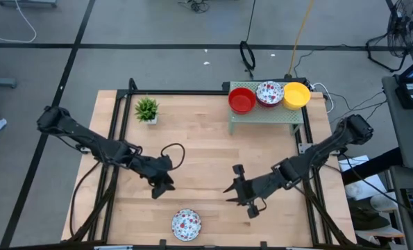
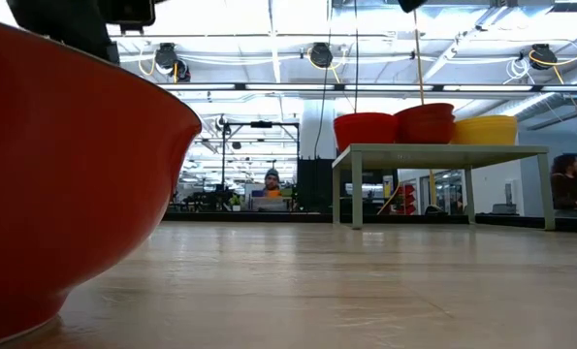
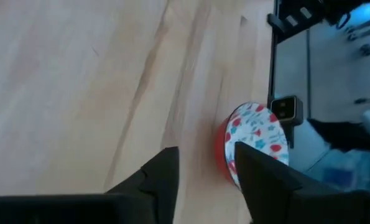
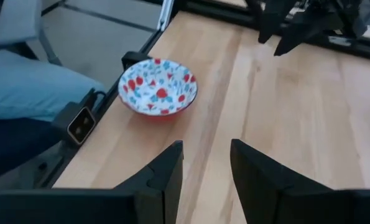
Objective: Pick & Place Mini bowls
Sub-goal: Stack the white pattern bowl on the stacked white pattern bowl on the shelf
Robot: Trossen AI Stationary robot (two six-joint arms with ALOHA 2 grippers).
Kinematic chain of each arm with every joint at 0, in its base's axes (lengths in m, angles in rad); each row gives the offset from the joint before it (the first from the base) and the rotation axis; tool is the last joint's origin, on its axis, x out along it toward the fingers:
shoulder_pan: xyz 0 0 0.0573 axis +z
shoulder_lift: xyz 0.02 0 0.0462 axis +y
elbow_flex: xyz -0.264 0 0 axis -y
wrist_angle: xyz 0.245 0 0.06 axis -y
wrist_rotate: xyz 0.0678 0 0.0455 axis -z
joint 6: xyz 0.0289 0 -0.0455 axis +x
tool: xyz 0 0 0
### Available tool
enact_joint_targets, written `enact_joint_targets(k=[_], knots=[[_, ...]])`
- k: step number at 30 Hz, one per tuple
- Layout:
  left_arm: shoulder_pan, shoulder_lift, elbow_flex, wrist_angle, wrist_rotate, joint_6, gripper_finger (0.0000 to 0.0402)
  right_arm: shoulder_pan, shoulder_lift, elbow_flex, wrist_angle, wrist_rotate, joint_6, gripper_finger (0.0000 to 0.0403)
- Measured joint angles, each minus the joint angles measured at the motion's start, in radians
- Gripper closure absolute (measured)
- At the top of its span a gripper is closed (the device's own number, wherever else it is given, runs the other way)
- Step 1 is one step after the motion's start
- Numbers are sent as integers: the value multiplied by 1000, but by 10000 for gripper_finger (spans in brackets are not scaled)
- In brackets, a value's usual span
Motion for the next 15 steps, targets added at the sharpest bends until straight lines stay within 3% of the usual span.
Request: enact_joint_targets(k=[8,15], knots=[[-55,167,-40,129,-26,-38,171,22,49,0,-3,1,56,282],[-91,300,-39,374,53,-32,158,27,51,0,-3,1,62,282]])
